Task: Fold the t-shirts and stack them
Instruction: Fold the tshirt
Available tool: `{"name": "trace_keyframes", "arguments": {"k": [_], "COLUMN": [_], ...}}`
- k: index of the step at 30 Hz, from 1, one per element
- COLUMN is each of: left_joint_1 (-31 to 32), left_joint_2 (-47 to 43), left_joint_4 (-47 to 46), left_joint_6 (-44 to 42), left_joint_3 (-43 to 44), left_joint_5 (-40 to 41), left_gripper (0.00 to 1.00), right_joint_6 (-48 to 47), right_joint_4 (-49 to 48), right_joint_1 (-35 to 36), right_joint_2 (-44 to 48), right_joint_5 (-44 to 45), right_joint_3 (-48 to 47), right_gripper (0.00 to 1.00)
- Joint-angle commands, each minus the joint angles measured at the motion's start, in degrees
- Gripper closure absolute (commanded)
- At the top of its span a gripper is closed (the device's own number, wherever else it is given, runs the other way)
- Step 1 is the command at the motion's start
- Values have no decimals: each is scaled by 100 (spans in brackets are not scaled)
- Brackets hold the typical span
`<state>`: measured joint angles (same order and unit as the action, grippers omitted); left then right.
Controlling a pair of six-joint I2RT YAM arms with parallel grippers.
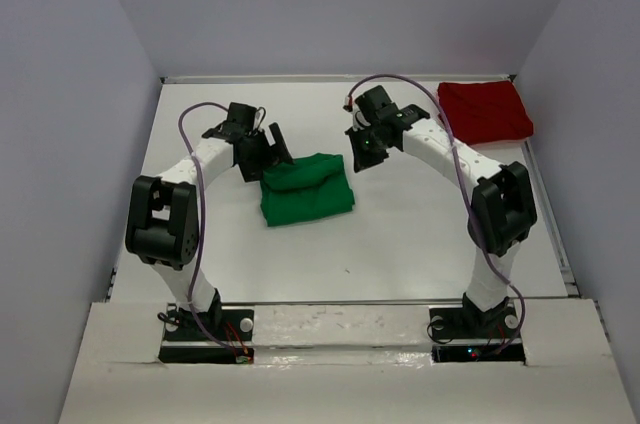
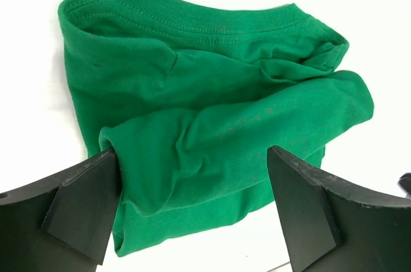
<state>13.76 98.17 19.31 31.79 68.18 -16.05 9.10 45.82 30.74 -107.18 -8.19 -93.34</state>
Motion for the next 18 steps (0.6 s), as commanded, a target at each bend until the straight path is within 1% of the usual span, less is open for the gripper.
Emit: {"name": "trace_keyframes", "arguments": {"k": [1, 4, 6, 7, 9, 10, 13, 16, 18], "left_joint_1": [74, 127, 162, 171, 171, 180, 206, 206, 215], "left_joint_2": [-560, -922, -1097, -1194, -1528, -1807, -2371, -2618, -2645], "left_joint_4": [90, 143, 309, 362, 643, 731, 907, 1083, 1092], "left_joint_6": [-86, -15, 20, 38, 99, 117, 152, 134, 152], "left_joint_3": [-112, -323, -411, -428, -411, -350, -271, -235, -323], "left_joint_5": [6, -3, 163, 234, 610, 995, 1542, 1535, 1343], "left_gripper": [3, 9, 12, 12, 12, 12, 12, 11, 11], "right_joint_6": [65, 83, 109, 109, 118, 127, 188, 215, 215], "right_joint_4": [-179, -153, -153, -135, -117, -144, -275, -311, -328], "right_joint_1": [265, 327, 380, 380, 433, 433, 494, 608, 661], "right_joint_2": [-189, -435, -602, -672, -752, -761, -805, -980, -1077], "right_joint_5": [-227, -227, -306, -315, -332, -376, -482, -509, -535], "right_joint_3": [-245, -448, -623, -685, -738, -721, -607, -615, -676], "right_gripper": [100, 100, 100, 100, 100, 100, 100, 100, 100]}}
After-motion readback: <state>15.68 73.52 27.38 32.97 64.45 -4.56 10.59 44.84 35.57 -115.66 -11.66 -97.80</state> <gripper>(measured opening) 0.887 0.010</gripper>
